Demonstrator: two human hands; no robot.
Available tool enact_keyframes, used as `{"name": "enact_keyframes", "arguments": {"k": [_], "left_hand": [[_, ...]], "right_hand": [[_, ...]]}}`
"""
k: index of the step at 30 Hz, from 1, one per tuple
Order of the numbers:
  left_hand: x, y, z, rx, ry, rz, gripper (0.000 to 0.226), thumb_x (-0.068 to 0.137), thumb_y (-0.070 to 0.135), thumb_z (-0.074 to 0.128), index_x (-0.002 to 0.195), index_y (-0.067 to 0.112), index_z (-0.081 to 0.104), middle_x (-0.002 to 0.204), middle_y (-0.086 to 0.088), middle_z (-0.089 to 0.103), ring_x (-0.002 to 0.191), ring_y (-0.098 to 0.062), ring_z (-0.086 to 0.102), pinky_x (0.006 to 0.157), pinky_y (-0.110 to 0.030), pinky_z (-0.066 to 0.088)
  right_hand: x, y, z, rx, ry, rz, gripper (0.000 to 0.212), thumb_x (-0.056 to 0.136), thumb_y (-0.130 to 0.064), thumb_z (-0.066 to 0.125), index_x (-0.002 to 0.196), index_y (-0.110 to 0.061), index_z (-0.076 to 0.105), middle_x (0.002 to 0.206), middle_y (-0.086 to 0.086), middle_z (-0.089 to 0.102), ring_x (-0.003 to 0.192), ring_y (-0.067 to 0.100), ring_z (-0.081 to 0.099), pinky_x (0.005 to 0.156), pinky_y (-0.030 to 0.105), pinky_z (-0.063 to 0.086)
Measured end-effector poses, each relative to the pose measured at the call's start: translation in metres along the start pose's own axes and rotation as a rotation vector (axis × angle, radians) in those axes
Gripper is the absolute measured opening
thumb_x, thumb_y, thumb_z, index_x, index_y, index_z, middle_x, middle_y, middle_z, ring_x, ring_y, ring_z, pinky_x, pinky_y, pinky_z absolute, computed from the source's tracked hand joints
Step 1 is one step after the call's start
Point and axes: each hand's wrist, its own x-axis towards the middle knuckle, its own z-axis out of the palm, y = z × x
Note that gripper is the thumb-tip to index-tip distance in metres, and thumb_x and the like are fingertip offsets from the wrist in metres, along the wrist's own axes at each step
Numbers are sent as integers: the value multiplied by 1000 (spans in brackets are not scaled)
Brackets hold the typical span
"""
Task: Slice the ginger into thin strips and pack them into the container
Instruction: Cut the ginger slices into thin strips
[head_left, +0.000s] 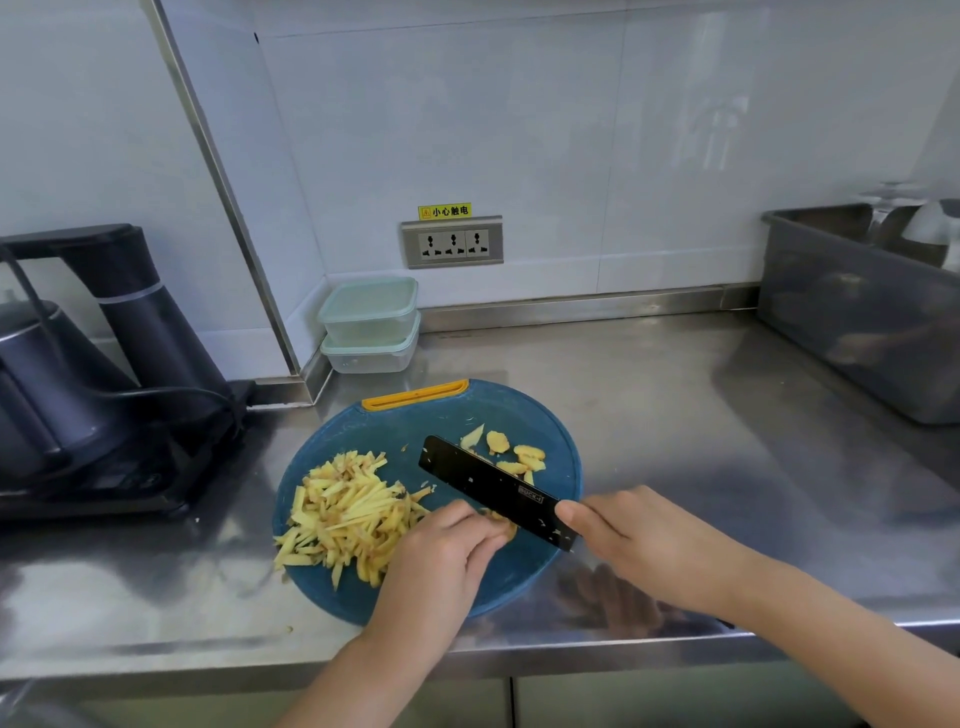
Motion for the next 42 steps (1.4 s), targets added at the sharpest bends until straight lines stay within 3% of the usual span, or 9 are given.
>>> {"name": "enact_keyframes", "arguments": {"k": [7, 12, 16, 19, 22, 27, 34, 37, 42], "left_hand": [[0, -2, 2, -8, -7, 11, 20, 70, 8, 82, 84, 20, 75, 79, 13, 64, 72, 2, 57, 71, -5, 42], [0, -2, 2, -14, -13, 7, 18, 71, 7, 82, 82, 19, 74, 79, 12, 64, 76, -1, 57, 73, -2, 40], [-1, -2, 2, -36, -3, -11, 17, 74, 7, 79, 85, 18, 74, 81, 12, 65, 78, 1, 59, 75, -4, 43], [-2, -1, 0, -30, 0, -35, 15, 77, 9, 77, 87, 20, 74, 82, 13, 64, 76, 2, 60, 72, -10, 47], [-2, 0, -1, -30, 2, -52, 13, 78, 11, 76, 85, 21, 73, 81, 13, 63, 74, 1, 60, 70, -12, 48], [-1, 0, -1, -16, 2, -49, 6, 80, 17, 75, 83, 21, 71, 79, 12, 58, 70, -2, 57, 61, -18, 47], [1, 1, -1, 28, 12, -59, 7, 77, 25, 76, 76, 24, 69, 72, 15, 57, 63, -1, 54, 52, -13, 40], [1, 2, -1, 27, 18, -56, 11, 75, 24, 78, 74, 25, 67, 70, 16, 56, 61, 0, 52, 51, -13, 39], [1, -1, -1, -26, 16, -62, 15, 72, 18, 81, 73, 25, 67, 70, 17, 57, 61, 0, 52, 53, -12, 40]], "right_hand": [[1, -10, 0, -44, -58, 38, 49, 99, -50, 28, 66, -17, 42, 60, -3, 43, 52, 12, 38, 54, 25, 35], [8, -24, 16, -178, 12, 30, 49, 100, -53, 25, 71, -19, 47, 68, -2, 51, 61, 13, 50, 59, 28, 42], [14, -28, 16, -10, 2, 127, 48, 102, -47, 26, 67, -18, 42, 64, -1, 48, 56, 12, 44, 54, 24, 37], [13, -17, 12, 295, -73, 293, 50, 101, -49, 30, 70, -12, 43, 52, 1, 44, 41, 16, 41, 42, 24, 38], [4, -11, 10, 449, -105, 281, 50, 100, -50, 32, 70, -12, 43, 45, -1, 38, 35, 16, 34, 40, 26, 35], [-4, -15, 5, 343, -51, 225, 51, 98, -52, 34, 67, -14, 45, 48, -2, 41, 36, 15, 36, 44, 27, 36], [-8, -19, 1, 304, -66, 210, 51, 98, -51, 34, 65, -14, 45, 48, -3, 42, 38, 13, 38, 54, 32, 40], [-9, -23, 2, 239, -47, 194, 51, 99, -49, 32, 63, -16, 42, 49, -6, 42, 37, 7, 37, 56, 28, 40], [-10, -28, 14, 74, 0, 165, 50, 101, -49, 26, 65, -17, 40, 61, -3, 44, 53, 9, 40, 53, 22, 35]]}}
